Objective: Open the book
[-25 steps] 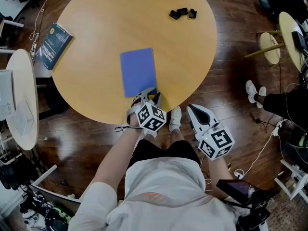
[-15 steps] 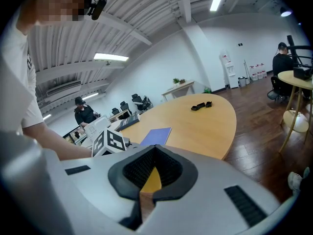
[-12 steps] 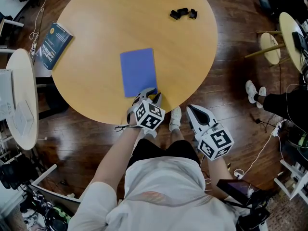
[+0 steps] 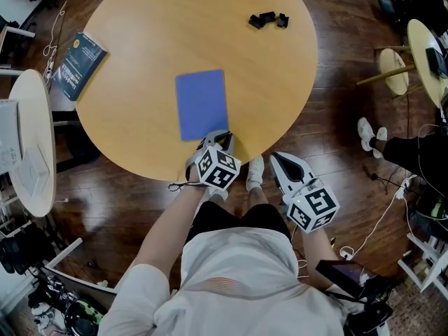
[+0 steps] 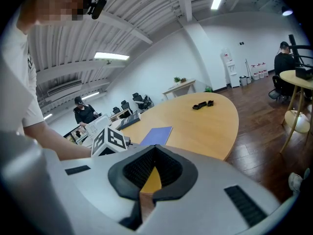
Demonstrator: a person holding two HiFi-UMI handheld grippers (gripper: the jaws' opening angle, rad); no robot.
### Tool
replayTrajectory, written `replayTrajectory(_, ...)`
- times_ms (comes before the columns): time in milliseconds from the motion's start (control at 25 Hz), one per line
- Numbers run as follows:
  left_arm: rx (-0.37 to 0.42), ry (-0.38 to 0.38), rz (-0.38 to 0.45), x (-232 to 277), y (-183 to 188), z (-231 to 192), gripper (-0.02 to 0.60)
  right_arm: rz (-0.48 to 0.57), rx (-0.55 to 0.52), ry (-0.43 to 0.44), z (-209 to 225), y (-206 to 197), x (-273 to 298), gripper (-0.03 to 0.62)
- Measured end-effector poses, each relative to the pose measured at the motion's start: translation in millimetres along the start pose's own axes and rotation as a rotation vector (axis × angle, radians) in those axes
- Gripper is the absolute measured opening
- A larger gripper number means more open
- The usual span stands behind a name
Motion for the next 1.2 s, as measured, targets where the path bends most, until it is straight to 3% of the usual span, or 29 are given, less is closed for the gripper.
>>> replayTrajectory(320, -0.033, -0.028, 0.036, -9, 5, -1, 0.008, -0.005, 0.004, 0.002, -2, -1, 1, -0.003)
replayTrajectory(520, -0.073, -0.043, 0.12, -28, 23, -1, 0.008, -0.014, 0.003, 0.005, -3, 0, 4, -0.003)
replayTrajectory(640, -0.164, -0.035, 0.215, -53, 36, -9, 0.008, -0.016, -0.001, 0.011, -6, 0, 7, -0.003)
replayTrajectory(880, -0.317, 0.071, 0.375, -119, 42, -37, 0.008, -0.022, -0.015, 0.029, -13, 2, 15, -0.002)
replayTrajectory(1080, -0.615, 0.216, 0.478, -175, -3, -72, 0.008, -0.033, -0.04, 0.056, -26, 5, 24, -0.002)
replayTrajectory(1200, -0.712, 0.331, 0.456, -193, -46, -88, 0.008, -0.042, -0.055, 0.073, -35, 6, 30, -0.002)
Point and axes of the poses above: the fingertips, and each gripper's own axes: x forward along the fingers, z to its right, y out of its top, the point moved 4 cm from there along -x, backward along the fingers, and after that the axes turned 7 degrees about x, right-handed, at the moved point
